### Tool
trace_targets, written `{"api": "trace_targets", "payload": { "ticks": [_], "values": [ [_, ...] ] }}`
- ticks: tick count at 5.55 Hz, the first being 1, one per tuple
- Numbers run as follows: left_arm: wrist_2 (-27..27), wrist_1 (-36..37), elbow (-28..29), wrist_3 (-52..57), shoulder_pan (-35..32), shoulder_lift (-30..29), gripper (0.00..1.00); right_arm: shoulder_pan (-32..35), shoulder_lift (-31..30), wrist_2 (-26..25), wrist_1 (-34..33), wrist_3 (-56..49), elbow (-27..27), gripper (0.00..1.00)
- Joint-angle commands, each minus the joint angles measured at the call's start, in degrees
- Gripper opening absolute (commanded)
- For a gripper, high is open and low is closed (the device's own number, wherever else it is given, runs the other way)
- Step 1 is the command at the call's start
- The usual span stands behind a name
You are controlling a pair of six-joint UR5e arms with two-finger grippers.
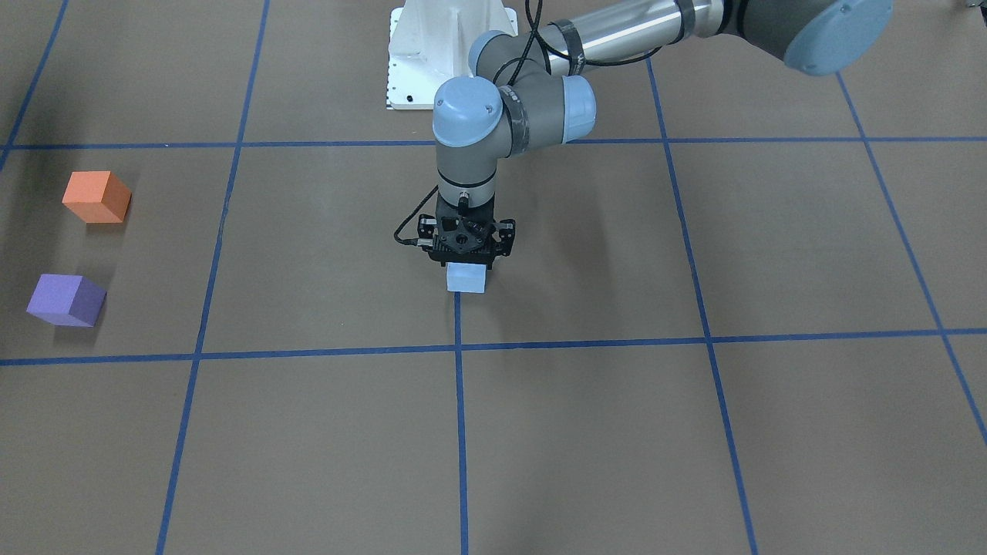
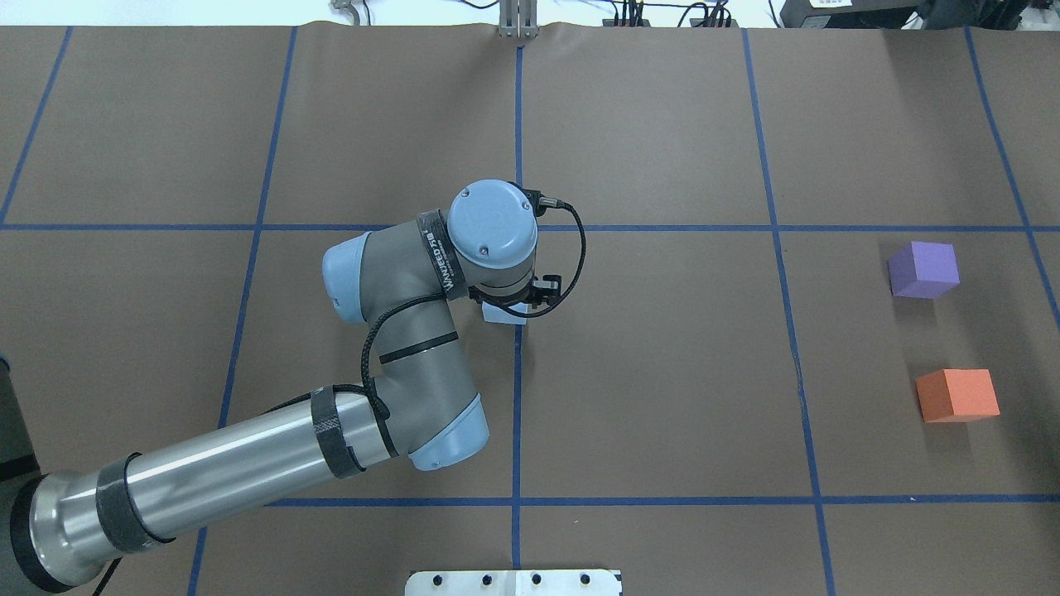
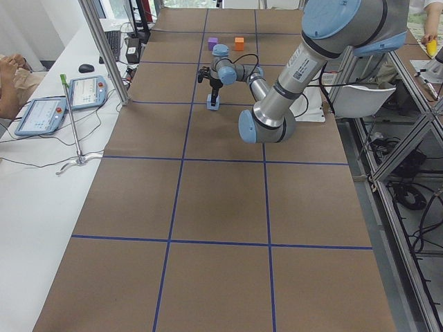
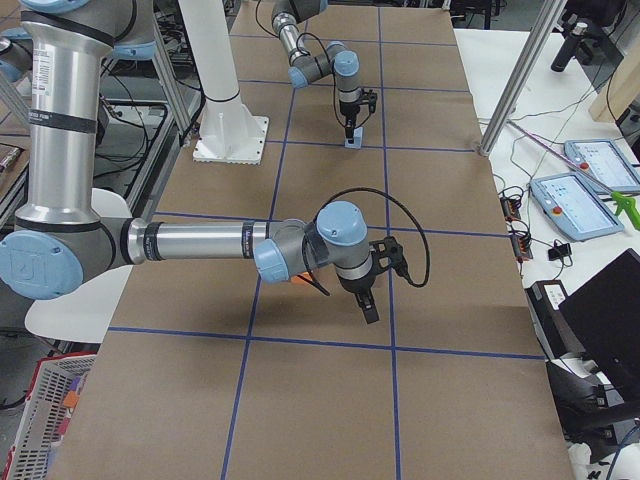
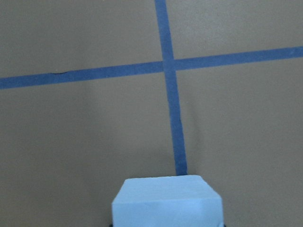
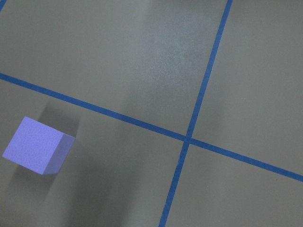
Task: Place blue block between orange and purple blocks
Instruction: 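Carry the light blue cube with the left gripper toward the table center, then release the cube and lift the left arm while the right arm reaches in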
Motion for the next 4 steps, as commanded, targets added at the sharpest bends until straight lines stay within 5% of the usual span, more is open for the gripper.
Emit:
{"api": "trace_targets", "payload": {
  "ticks": [1,3,4],
  "values": [
    [-3.59,9.93,-8.22,9.82,-5.13,0.18,1.0,0.0,1.17,0.96,-0.03,1.63,0.98,1.0],
    [-9.39,24.74,-23.0,29.75,-18.1,7.95,1.0,-5.41,6.69,4.3,-0.2,20.87,5.61,1.0],
    [-14.04,25.92,-23.15,43.79,-26.97,11.92,1.0,-11.54,11.06,3.35,-0.29,36.9,8.69,1.0]
  ]
}}
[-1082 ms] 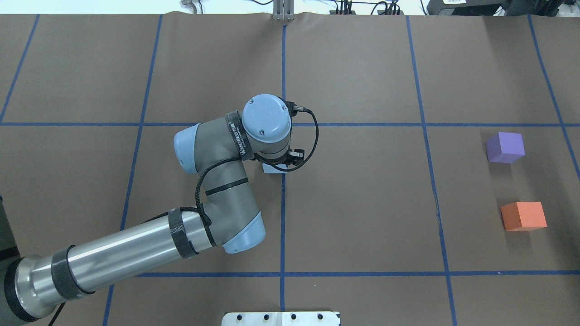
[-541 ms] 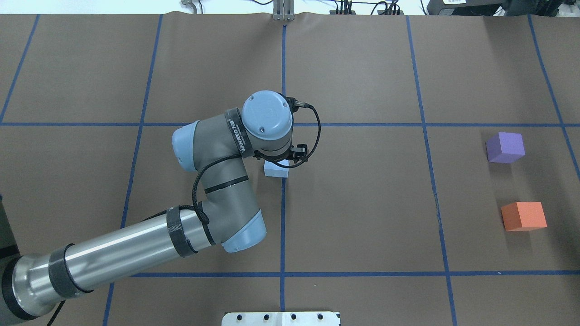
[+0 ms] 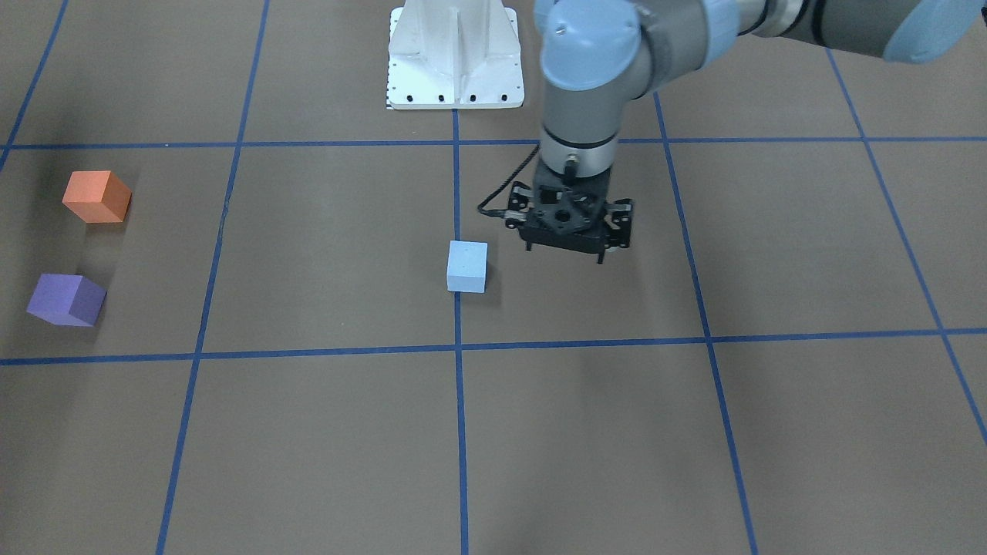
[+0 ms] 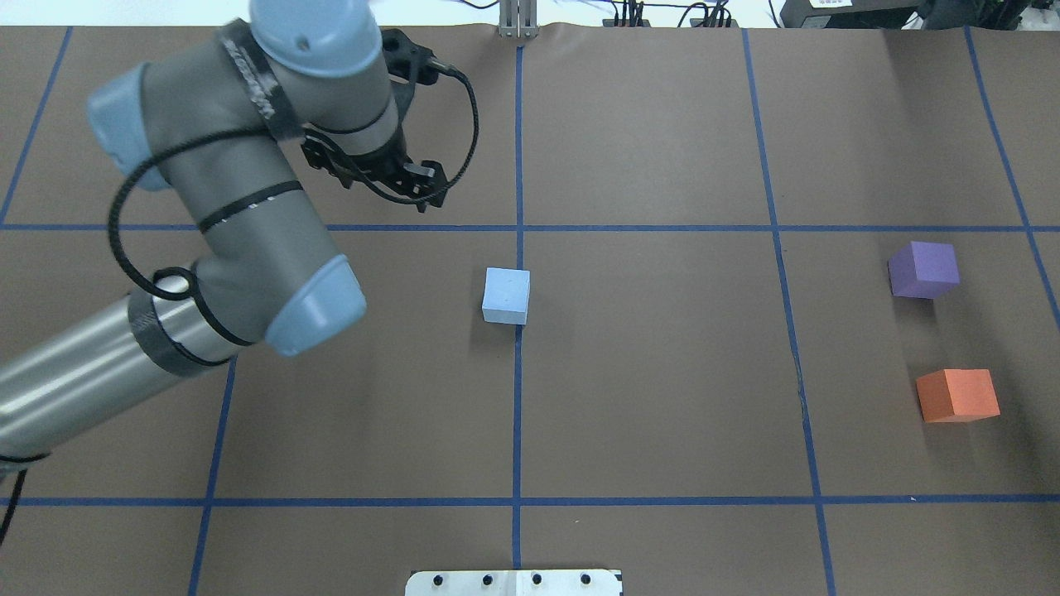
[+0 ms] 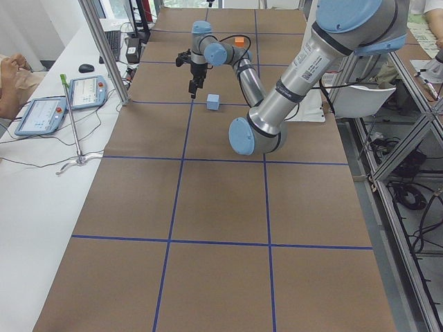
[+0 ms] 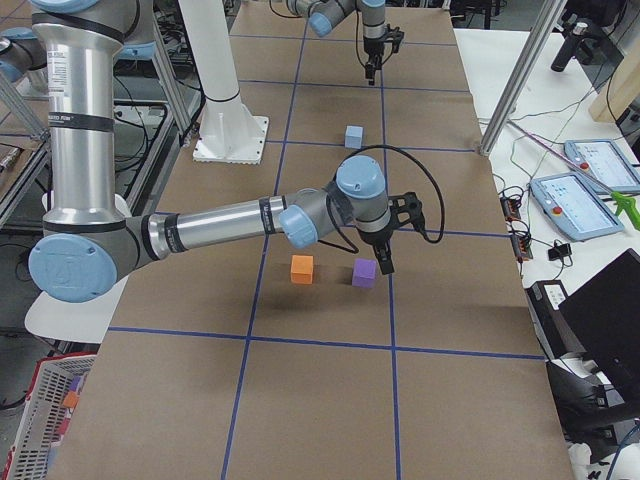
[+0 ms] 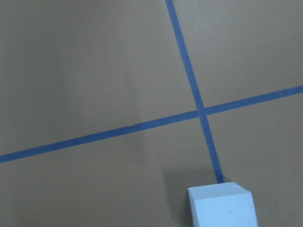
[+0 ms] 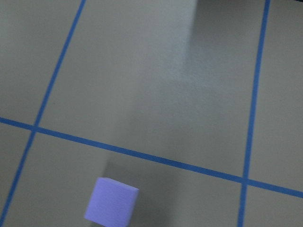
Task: Place blue block between orange and purple blocks
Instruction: 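Release the cube and lift the left arm while the right arm reaches in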
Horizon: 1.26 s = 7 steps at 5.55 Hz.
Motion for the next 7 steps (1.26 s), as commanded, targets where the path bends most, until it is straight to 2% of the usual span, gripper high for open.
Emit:
{"api": "trace_targets", "payload": {
  "ticks": [1,2,3,4,5,6,7],
  "values": [
    [-7.55,1.69,-0.89,20.42,-17.55,9.15,1.0,-11.7,9.0,-3.17,-0.5,25.42,3.75,1.0],
    [-11.5,1.68,1.29,24.85,-23.82,14.95,1.0,-20.99,13.75,-9.12,-1.38,32.42,4.2,1.0],
    [-12.67,-0.06,3.06,25.07,-29.1,21.19,1.0,-28.4,23.9,-16.31,-14.96,33.01,3.76,1.0],
    [-12.94,-3.82,4.73,28.47,-35.86,26.03,1.0,-35.87,33.05,-22.65,-24.84,38.33,2.72,1.0],
    [-20.25,-11.42,9.09,36.42,-41.75,33.3,1.0,-42.03,38.1,-27.23,-25.03,43.69,-0.69,1.0],
    [-27.9,-19.16,10.79,38.41,-44.77,39.64,1.0,-45.66,42.76,-30.41,-25.11,46.35,-6.03,1.0],
    [-28.49,-19.58,10.72,38.43,-44.8,41.27,1.0,-48.31,47.77,-32.62,-23.03,47.16,-14.96,1.0]
  ]
}}
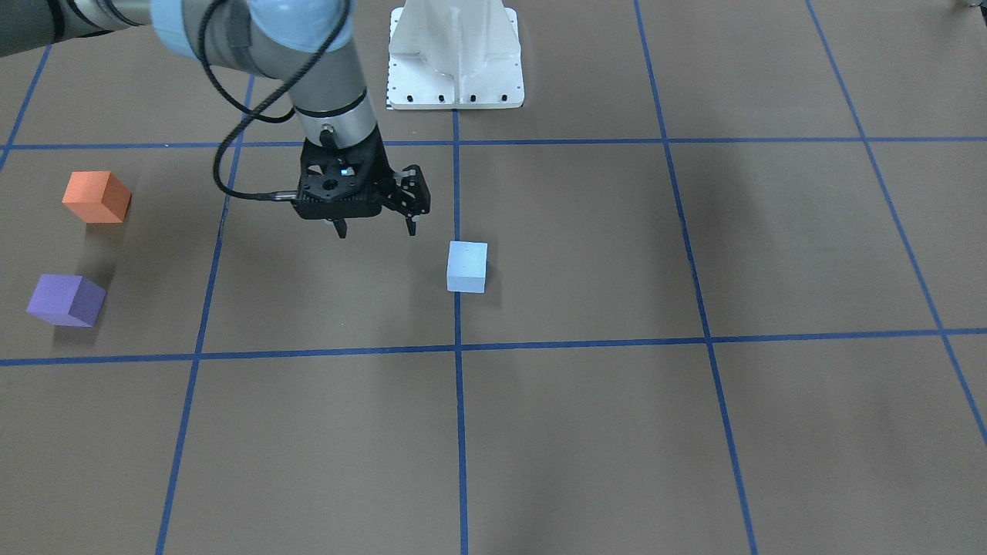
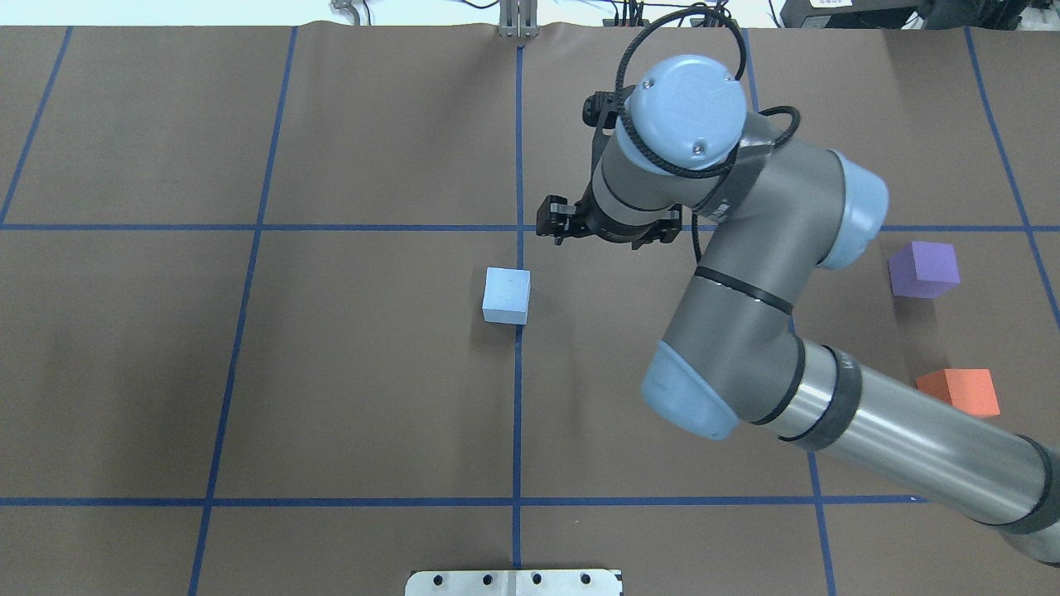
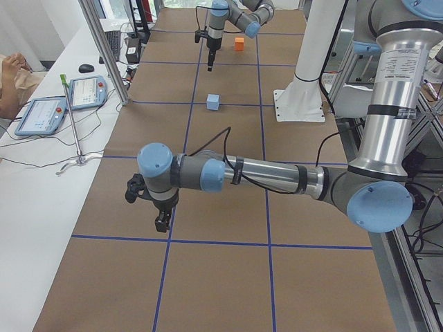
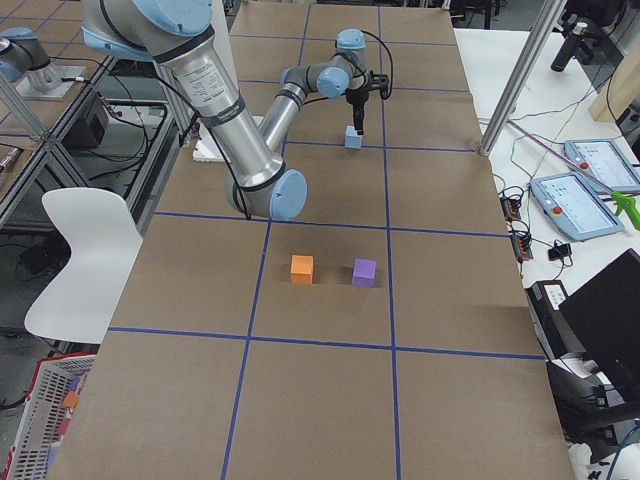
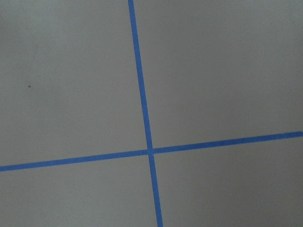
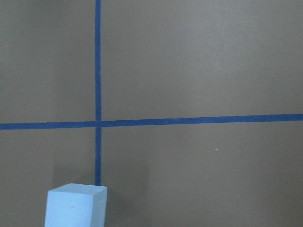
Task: Place blue block between orange and purple blocks
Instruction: 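Lower the right gripper onto the light blue cube and close it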
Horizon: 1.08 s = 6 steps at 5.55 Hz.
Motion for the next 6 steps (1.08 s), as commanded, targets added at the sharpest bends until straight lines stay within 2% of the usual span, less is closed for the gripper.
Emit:
{"api": "trace_targets", "payload": {
  "ticks": [1,2,5,6],
  "values": [
    [-2.1,-2.2,0.19,0.72,-0.96,3.41,1.0,-5.04,10.61,-4.14,3.62,5.33,-16.93,1.0],
    [-2.02,-2.21,-0.08,0.72,-0.96,3.59,1.0,-6.28,11.71,-7.46,6.51,5.55,-20.85,1.0],
    [-2.1,-2.21,-0.25,0.72,-0.78,3.77,1.0,-7.87,8.93,-8.02,7.33,4.85,-21.59,1.0],
    [-2.02,-2.21,-0.25,0.72,-0.78,3.68,1.0,-8.14,7.78,-9.06,11.08,4.76,-21.77,1.0]
  ]
}}
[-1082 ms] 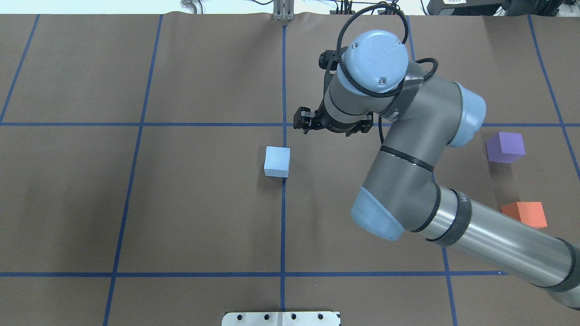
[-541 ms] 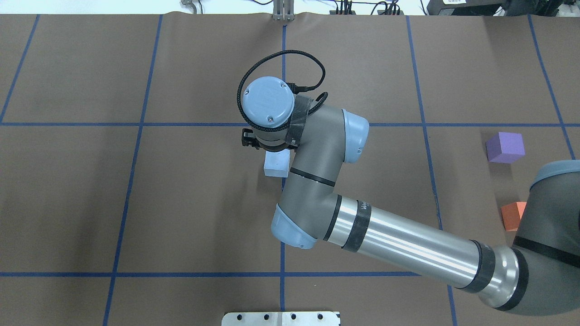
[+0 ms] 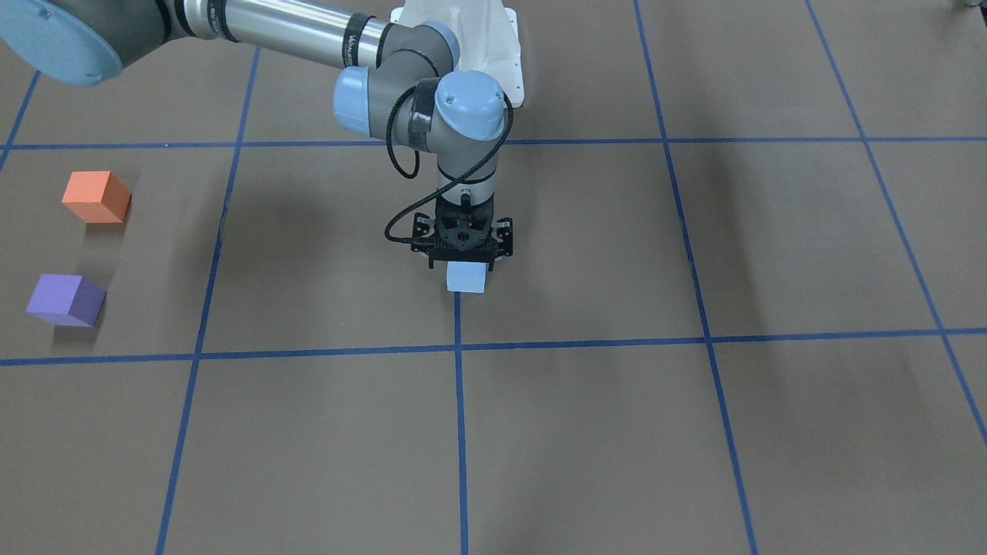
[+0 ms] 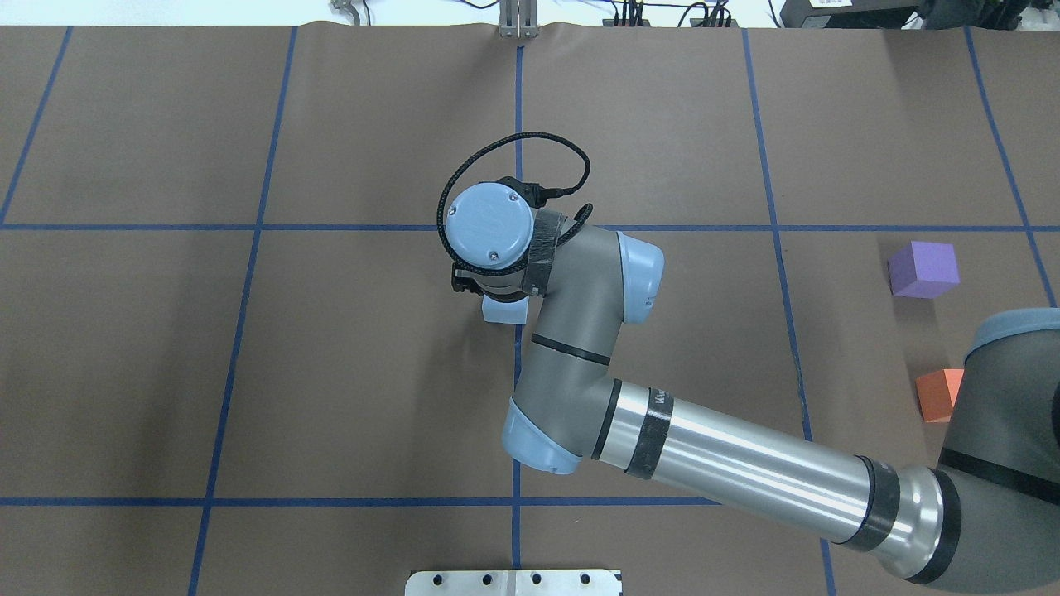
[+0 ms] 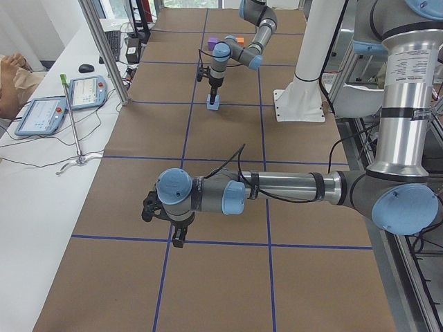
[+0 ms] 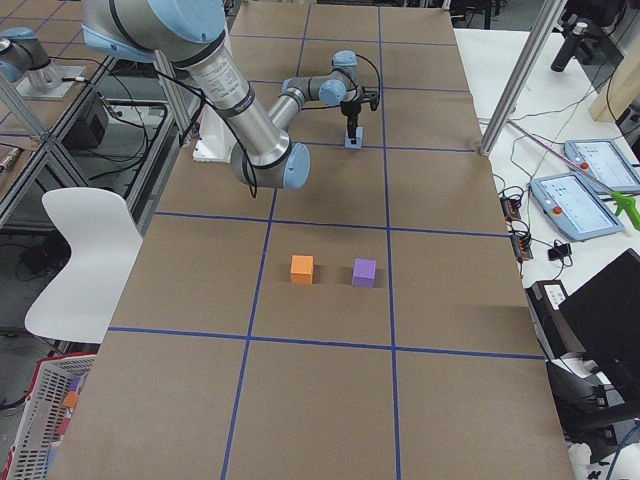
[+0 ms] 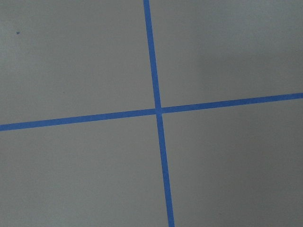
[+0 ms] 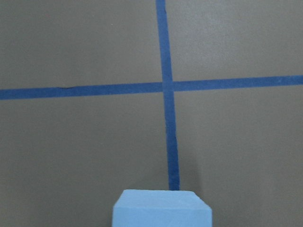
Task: Place blue block between orange and purple blocks
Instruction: 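Lower the right gripper onto the light blue cube and close it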
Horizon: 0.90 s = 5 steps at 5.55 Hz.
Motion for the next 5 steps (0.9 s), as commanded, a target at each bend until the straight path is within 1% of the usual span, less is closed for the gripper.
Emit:
{"api": "trace_targets", "payload": {
  "ticks": [1,2,3,4,5],
  "values": [
    [0.06,-0.79,0.08,-0.17,0.03,-0.06,1.0,-0.29,-0.8,-0.88,2.85,0.81,-0.38,0.77],
    [0.06,-1.66,0.17,-0.52,0.03,-0.06,1.0,-0.29,-0.71,-0.79,3.02,0.73,-0.38,0.24],
    [0.15,-1.67,0.34,-0.61,0.11,-0.15,1.0,-0.12,-1.06,-0.79,3.11,0.38,-0.29,0.08],
    [0.15,-1.67,0.26,-0.61,0.11,-0.06,1.0,1.45,-1.76,0.08,2.94,-0.32,0.58,0.08],
    [0.15,-1.67,0.52,-0.88,0.11,-0.06,1.0,6.08,-5.07,3.48,2.59,-2.58,4.15,0.08]
  ]
}}
